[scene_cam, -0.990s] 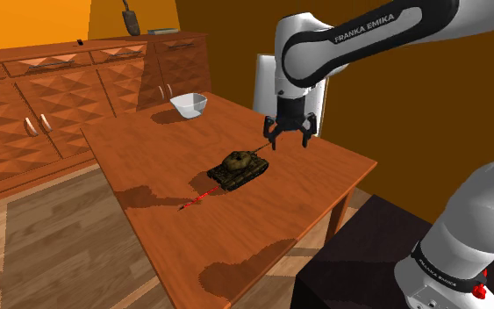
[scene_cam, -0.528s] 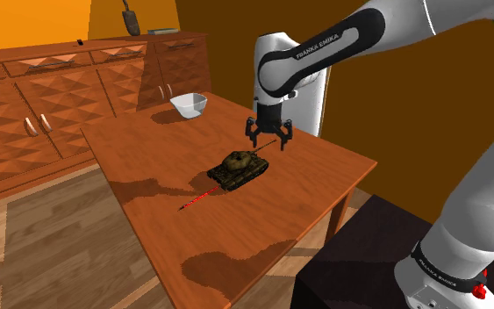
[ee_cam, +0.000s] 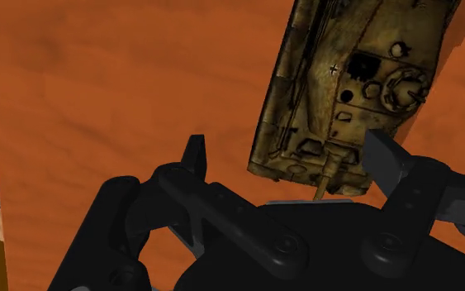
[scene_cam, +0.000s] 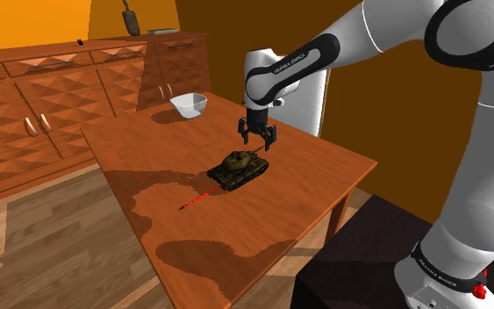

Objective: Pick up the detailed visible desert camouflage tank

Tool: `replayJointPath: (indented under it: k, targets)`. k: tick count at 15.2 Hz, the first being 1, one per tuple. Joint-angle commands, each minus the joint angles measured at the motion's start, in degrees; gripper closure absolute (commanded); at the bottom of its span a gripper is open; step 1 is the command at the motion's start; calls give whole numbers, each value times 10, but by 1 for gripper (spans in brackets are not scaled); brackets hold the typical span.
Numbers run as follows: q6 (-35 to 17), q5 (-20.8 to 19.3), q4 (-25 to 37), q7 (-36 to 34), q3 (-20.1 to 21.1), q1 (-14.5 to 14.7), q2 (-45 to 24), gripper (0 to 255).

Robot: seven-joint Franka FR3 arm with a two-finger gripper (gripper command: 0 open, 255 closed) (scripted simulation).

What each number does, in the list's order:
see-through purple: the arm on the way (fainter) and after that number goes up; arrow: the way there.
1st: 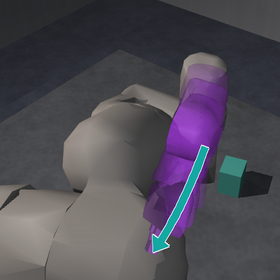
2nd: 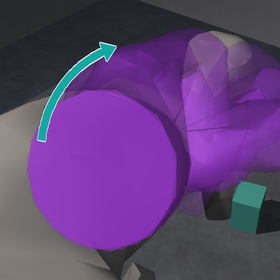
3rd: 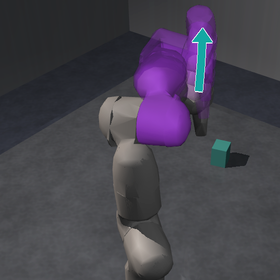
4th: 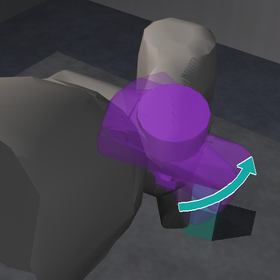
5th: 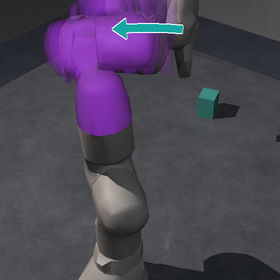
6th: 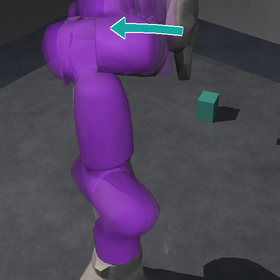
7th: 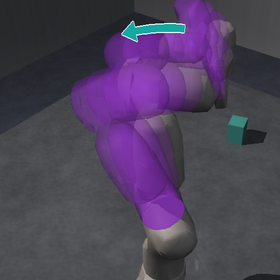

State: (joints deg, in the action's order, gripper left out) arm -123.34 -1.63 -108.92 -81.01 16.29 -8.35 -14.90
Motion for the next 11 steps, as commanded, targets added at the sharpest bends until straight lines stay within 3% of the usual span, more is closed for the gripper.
replayJointPath:
  k: [1,6,11]
  targets:
    - [-7,-8,36,-39,-12,1,-38,0]
    - [-17,-17,126,-124,-46,5,-125,0]
    - [-47,-20,115,-126,-48,7,-144,0]
